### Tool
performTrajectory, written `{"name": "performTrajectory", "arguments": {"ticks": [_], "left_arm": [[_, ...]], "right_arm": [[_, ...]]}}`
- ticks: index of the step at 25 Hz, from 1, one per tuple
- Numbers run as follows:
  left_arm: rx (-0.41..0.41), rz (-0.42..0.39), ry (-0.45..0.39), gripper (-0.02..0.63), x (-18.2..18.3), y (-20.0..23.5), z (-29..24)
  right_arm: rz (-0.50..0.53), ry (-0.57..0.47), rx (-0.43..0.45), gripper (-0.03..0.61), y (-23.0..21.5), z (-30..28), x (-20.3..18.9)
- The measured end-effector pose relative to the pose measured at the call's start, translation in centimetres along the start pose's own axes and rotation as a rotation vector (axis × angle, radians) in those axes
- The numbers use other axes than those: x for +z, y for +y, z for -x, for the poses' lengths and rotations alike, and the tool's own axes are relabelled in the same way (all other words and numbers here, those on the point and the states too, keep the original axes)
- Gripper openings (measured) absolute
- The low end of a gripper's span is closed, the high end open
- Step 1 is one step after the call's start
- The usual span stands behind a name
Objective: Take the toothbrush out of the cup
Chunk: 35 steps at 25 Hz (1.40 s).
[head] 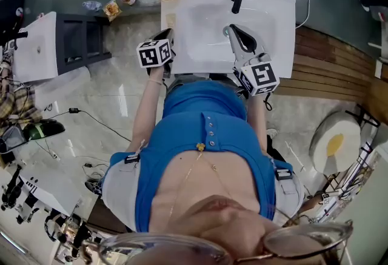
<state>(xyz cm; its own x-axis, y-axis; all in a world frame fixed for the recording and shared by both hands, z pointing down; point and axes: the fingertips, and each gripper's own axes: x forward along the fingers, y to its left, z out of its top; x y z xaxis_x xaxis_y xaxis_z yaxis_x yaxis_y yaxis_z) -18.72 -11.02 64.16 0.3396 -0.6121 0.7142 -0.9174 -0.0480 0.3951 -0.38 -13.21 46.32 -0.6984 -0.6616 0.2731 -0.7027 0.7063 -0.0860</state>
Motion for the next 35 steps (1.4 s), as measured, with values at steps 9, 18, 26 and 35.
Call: {"name": "performTrajectory", "arguments": {"ticks": [9, 18, 26, 35], "left_arm": [[-0.026, -0.069, -0.107, 0.002, 2.1, -2.5, 2.2], [-0.085, -0.135, -0.286, 0.002, 5.1, -5.2, 5.8], [-0.107, -0.134, -0.39, 0.002, 6.3, -5.7, 8.8], [-0.065, -0.193, -0.512, 0.002, 7.0, -5.5, 13.8]], "right_arm": [[0.017, 0.0, 0.055, 0.002, 1.1, -0.9, 0.3], [0.043, -0.002, 0.116, 0.002, 2.9, -2.2, 1.3], [0.059, -0.001, 0.176, 0.002, 5.1, -3.9, 1.9], [0.084, 0.0, 0.25, 0.002, 9.1, -5.6, 3.0]]}}
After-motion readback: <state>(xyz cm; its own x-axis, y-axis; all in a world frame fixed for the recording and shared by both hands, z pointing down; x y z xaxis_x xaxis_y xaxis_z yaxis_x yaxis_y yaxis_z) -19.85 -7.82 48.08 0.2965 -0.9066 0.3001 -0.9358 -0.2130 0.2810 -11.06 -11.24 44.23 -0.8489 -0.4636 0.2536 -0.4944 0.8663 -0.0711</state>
